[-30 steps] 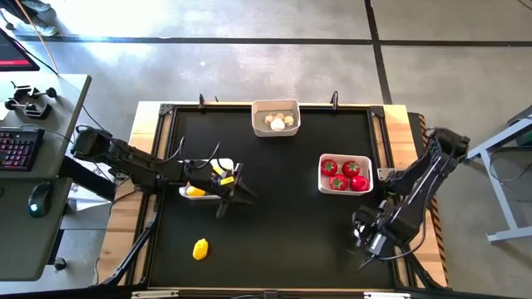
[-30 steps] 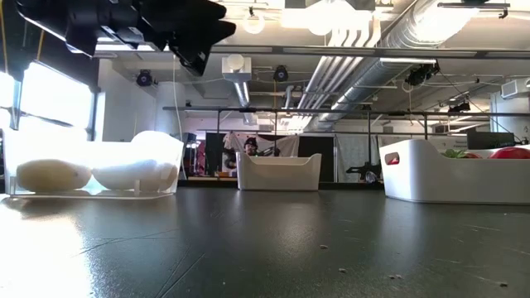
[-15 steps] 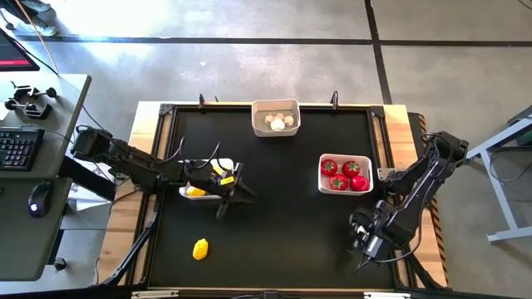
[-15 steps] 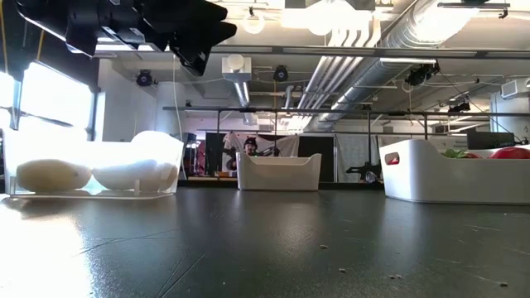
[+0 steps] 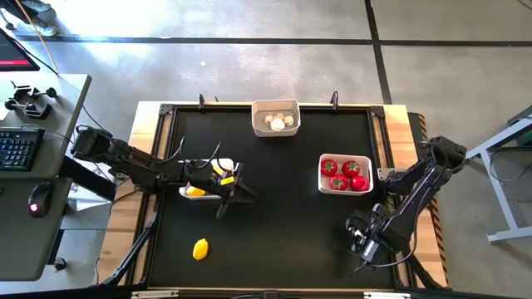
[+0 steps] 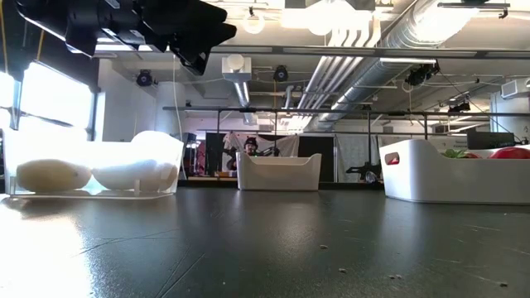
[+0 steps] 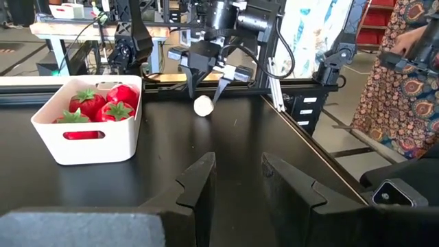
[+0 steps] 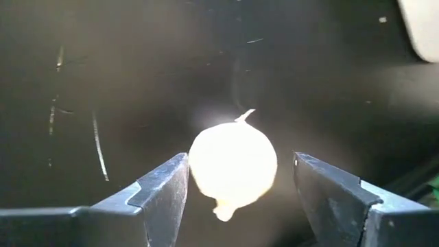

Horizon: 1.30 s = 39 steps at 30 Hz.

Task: Sort produce into baskets
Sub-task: Put the white garlic into the top left white bin

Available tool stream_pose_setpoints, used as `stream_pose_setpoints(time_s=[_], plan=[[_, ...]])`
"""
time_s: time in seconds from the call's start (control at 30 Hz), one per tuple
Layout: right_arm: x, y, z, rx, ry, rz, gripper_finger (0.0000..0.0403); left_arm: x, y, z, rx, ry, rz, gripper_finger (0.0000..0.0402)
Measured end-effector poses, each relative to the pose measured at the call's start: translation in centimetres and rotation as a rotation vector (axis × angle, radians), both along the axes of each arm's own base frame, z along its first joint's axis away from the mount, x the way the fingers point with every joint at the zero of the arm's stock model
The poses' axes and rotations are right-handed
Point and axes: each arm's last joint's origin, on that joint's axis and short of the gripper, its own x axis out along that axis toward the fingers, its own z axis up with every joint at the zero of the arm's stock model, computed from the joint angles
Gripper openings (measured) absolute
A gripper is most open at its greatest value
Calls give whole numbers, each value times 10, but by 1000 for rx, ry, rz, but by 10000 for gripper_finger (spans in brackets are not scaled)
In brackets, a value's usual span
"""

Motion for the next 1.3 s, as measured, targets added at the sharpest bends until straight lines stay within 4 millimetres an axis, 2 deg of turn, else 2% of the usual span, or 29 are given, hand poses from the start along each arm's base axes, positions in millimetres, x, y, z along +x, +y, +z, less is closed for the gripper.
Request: stream_pose_setpoints(time_s=[0.3, 0.4, 0.77, 1.03, 1.17, 1.3], plan=[[3, 6, -13, -22, 39, 16, 251, 0, 0, 0, 5, -1, -1, 102], [5, 5, -14, -24, 40, 10, 238, 0, 0, 0, 53, -16, -9, 102], [21, 2, -11, 22, 13, 89, 82, -2, 17, -3, 62, -58, 80, 101], [53, 7, 12, 2, -198, 199, 74, -31, 21, -27, -24, -169, 100, 101], [79, -1, 15, -76, -390, 237, 74, -42, 22, -35, -58, -196, 104, 101], [107, -18, 16, -242, -587, 260, 74, -47, 22, -36, -67, -226, 108, 101]])
